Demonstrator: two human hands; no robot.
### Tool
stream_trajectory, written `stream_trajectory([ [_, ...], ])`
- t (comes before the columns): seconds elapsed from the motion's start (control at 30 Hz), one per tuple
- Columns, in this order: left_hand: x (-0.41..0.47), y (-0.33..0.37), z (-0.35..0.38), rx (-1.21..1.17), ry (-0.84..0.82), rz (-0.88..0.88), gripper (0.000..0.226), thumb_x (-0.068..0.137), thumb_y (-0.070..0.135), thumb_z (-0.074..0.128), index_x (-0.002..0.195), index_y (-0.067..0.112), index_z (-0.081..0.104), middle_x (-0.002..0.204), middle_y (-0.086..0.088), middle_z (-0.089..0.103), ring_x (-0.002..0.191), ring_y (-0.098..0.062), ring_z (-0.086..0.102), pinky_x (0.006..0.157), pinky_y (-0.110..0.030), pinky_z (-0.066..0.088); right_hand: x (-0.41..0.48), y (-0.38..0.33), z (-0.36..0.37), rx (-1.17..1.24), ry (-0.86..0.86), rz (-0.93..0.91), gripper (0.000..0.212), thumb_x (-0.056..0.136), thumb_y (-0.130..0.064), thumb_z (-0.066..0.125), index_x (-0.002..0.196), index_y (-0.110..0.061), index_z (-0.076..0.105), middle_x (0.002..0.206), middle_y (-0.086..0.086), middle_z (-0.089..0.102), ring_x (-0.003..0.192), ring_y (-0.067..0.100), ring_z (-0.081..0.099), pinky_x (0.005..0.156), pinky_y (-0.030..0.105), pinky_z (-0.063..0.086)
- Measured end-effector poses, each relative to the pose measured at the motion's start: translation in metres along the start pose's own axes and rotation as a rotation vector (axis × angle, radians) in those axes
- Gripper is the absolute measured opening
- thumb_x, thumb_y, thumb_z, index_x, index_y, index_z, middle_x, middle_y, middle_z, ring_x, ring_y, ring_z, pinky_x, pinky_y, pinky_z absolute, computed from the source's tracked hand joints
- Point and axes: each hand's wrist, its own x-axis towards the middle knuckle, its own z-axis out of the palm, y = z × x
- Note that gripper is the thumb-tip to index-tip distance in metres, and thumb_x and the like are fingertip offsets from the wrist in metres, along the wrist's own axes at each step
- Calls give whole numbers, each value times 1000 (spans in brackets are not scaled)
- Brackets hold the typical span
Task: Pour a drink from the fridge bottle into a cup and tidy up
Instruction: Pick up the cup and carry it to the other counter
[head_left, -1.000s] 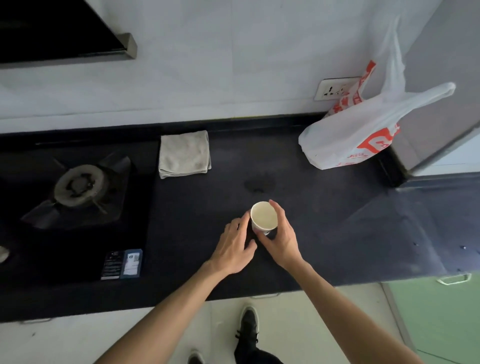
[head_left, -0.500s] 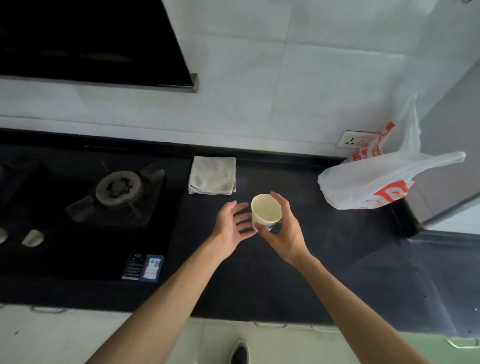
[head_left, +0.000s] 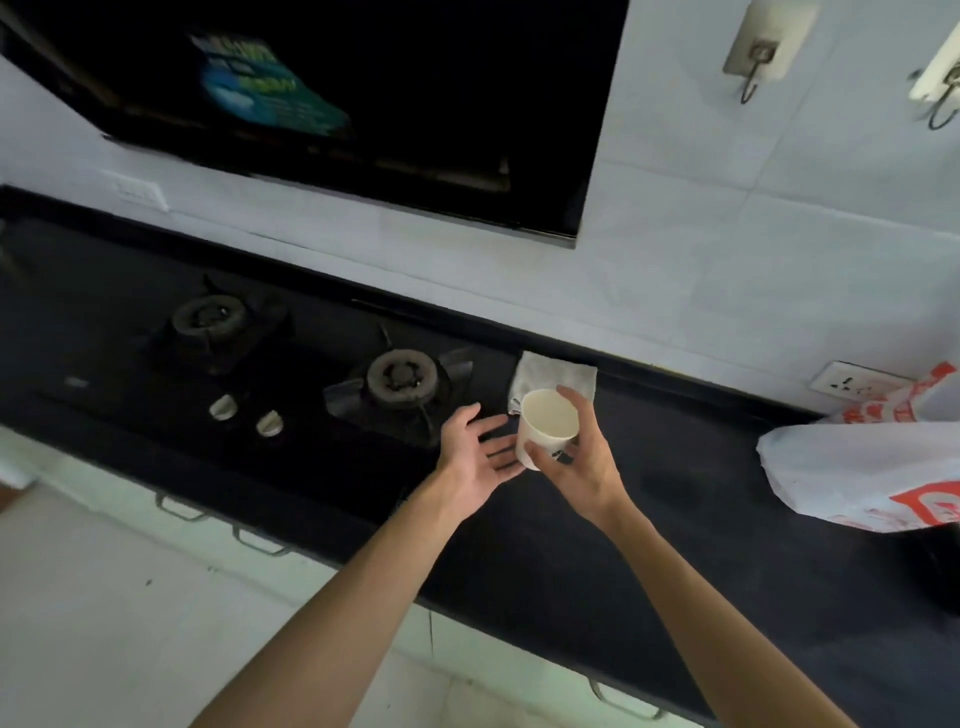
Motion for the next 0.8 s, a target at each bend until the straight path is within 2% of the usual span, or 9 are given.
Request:
stream_trajectory([
  [0.13,-23,32,-36,-44,46,57,54,99,43,41,131,1,55,126,-32,58,114,-44,59,101,-54,46,8,-33,41,33,-64,-58,72,84,-20,76,141,-28,33,125,-17,50,111,6,56,90,30,54],
  [0.23,-41,58,-63,-71,65,101,56,99,43,41,131,0,55,125,-32,60,113,-44,61,98,-53,47,15,-59,71,61,-93,-84,72,84,-16,76,141,-24,34,122,-26,48,112,-9,51,93,19,48],
  [0.33,-60,86,-90,-105,79,142,55,99,43,40,127,-2,57,125,-33,60,111,-43,61,97,-52,47,23,-89,102,73,-129,-114,73,84,-14,76,143,-19,34,119,-26,49,108,-18,48,91,10,44],
  [0.4,-72,103,-108,-122,85,167,55,99,42,41,128,-2,56,126,-33,59,110,-43,61,98,-53,46,27,-109,123,77,-159,-143,75,83,-15,76,144,-19,33,121,-23,49,109,-17,48,92,8,43],
  [0.53,-96,135,-144,-155,101,209,57,99,41,41,132,-4,52,121,-35,59,107,-47,60,93,-56,46,32,-146,159,74,-218,-206,77,83,-20,77,145,-23,32,131,-5,50,117,0,49,100,19,45],
  [0.63,-115,156,-173,-167,94,231,58,98,42,42,133,-4,52,125,-38,57,110,-53,58,86,-59,49,36,-170,185,68,-255,-230,76,84,-21,76,145,-24,32,126,-10,49,111,-13,46,93,8,42],
  [0.7,-127,168,-193,-179,94,248,58,98,42,43,132,-3,52,127,-39,55,110,-55,58,89,-61,48,38,-183,202,69,-284,-243,75,85,-22,75,145,-25,31,124,-15,47,108,-17,45,87,2,39],
  [0.8,-146,183,-221,-202,102,266,60,97,42,44,134,-4,51,128,-41,53,113,-59,55,100,-65,43,39,-202,228,74,-325,-268,75,85,-23,75,145,-24,31,122,-18,47,108,-17,45,85,0,39],
])
